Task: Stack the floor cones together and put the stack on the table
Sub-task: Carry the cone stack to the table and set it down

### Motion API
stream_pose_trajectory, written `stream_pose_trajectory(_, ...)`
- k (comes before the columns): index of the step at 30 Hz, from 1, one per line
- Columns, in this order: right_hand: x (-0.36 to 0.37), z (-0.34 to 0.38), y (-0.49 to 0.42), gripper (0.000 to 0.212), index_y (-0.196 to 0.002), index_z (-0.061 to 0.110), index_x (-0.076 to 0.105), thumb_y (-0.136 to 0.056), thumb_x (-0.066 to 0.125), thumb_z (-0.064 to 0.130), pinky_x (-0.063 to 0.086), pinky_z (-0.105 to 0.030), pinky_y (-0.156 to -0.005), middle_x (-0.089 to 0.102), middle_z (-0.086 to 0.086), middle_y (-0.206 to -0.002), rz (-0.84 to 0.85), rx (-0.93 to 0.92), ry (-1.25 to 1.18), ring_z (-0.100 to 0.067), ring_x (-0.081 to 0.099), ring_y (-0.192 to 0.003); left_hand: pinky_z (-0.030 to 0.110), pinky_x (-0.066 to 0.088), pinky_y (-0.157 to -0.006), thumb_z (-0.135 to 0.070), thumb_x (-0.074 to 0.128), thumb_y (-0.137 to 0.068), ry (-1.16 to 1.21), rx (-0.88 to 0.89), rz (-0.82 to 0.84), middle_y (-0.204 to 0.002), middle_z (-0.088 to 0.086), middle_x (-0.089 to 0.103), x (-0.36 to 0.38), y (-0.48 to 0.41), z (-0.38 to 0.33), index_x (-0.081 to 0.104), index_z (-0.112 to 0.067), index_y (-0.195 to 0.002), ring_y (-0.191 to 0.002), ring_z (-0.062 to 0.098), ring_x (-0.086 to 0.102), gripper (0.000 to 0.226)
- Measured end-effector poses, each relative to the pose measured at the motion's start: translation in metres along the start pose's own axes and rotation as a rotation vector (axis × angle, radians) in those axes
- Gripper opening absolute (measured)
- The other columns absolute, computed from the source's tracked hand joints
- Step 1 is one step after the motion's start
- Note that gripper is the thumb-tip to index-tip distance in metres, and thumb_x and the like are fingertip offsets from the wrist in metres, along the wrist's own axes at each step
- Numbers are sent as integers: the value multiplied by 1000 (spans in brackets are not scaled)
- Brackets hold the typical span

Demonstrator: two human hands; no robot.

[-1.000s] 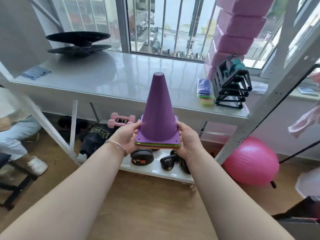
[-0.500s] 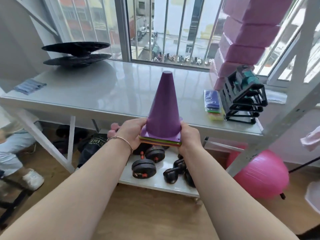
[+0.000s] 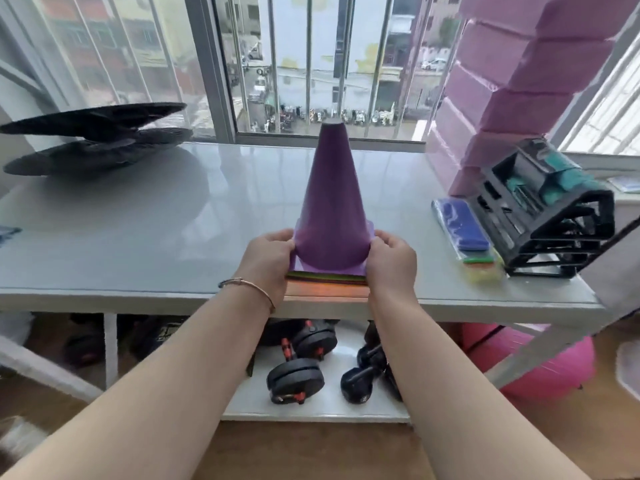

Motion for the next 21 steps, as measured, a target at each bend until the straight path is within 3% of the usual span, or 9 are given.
stream_pose_trajectory(4, 16, 6, -24, 36, -113, 10, 70, -87, 46, 14, 54, -40, -86, 73, -7, -106, 25, -37, -4, -13, 61, -95, 24, 61, -68, 17, 38, -86, 44, 20, 12, -96, 19, 71, 1, -31, -6, 66, 3, -107, -83, 26, 70, 38)
stream_pose_trajectory(6, 21, 9, -41, 34, -113, 15, 69, -88, 46, 10, 54, -34, -79, 71, 2, -98, 14, -42, -18, -14, 64, -93, 24, 61, -69, 18, 37, -86, 74, 36, 21, -88, 13, 73, 5, -43, -10, 68, 1, -101, -76, 22, 71, 39)
stream_pose_trajectory(10, 33, 6, -75, 23, -95, 26, 65, -88, 49, 11, 55, -35, -86, 69, 8, -91, 29, -77, 20, -18, 66, -95, 21, 58, -59, 19, 38, -84, 82, 79, 42, -69, 4, 75, 16, -72, -14, 73, -7, -84, -63, 16, 70, 44)
stream_pose_trajectory(13, 41, 9, -104, 22, -83, 25, 64, -88, 51, 9, 53, -31, -81, 68, 10, -83, 63, -112, 81, -19, 67, -93, 20, 58, -57, 18, 39, -86, 44, 102, 18, -62, 1, 74, 27, -99, -17, 71, -11, -76, -59, 12, 70, 44)
stream_pose_trajectory(15, 50, 8, -125, 21, -81, 17, 68, -85, 51, 6, 55, -35, -81, 74, 0, -86, 88, -111, 112, -27, 67, -92, 24, 60, -62, 14, 44, -86, -4, 122, 2, -65, 1, 75, 34, -115, -19, 73, -14, -72, -63, 14, 71, 43)
stream_pose_trajectory(17, 61, 7, -142, 23, -79, 17, 69, -79, 50, 4, 57, -44, -84, 76, -8, -90, 109, -96, 110, -34, 67, -94, 35, 61, -78, 6, 49, -85, -73, 136, -15, -78, 7, 76, 39, -132, -19, 77, -18, -70, -78, 22, 72, 39)
stream_pose_trajectory(19, 71, 6, -158, 33, -69, 28, 70, -76, 49, 4, 59, -43, -85, 76, -2, -87, 128, -86, 108, -31, 68, -94, 46, 56, -92, -4, 48, -80, -185, 155, -40, -95, 14, 76, 41, -149, -20, 78, -26, -70, -96, 30, 71, 38)
stream_pose_trajectory(21, 78, 9, -171, 36, -66, 29, 69, -73, 45, 3, 57, -36, -78, 73, 7, -81, 152, -76, 95, -25, 67, -86, 51, 54, -94, -6, 44, -73, -280, 147, -60, -101, 17, 74, 42, -165, -24, 76, -25, -74, -100, 32, 69, 37)
Point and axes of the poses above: each hand's wrist, its own y-axis away from the middle knuckle, its own x-axis out of the palm, z = x × y, the point moved 1 cm from there along -y, towards the middle knuckle
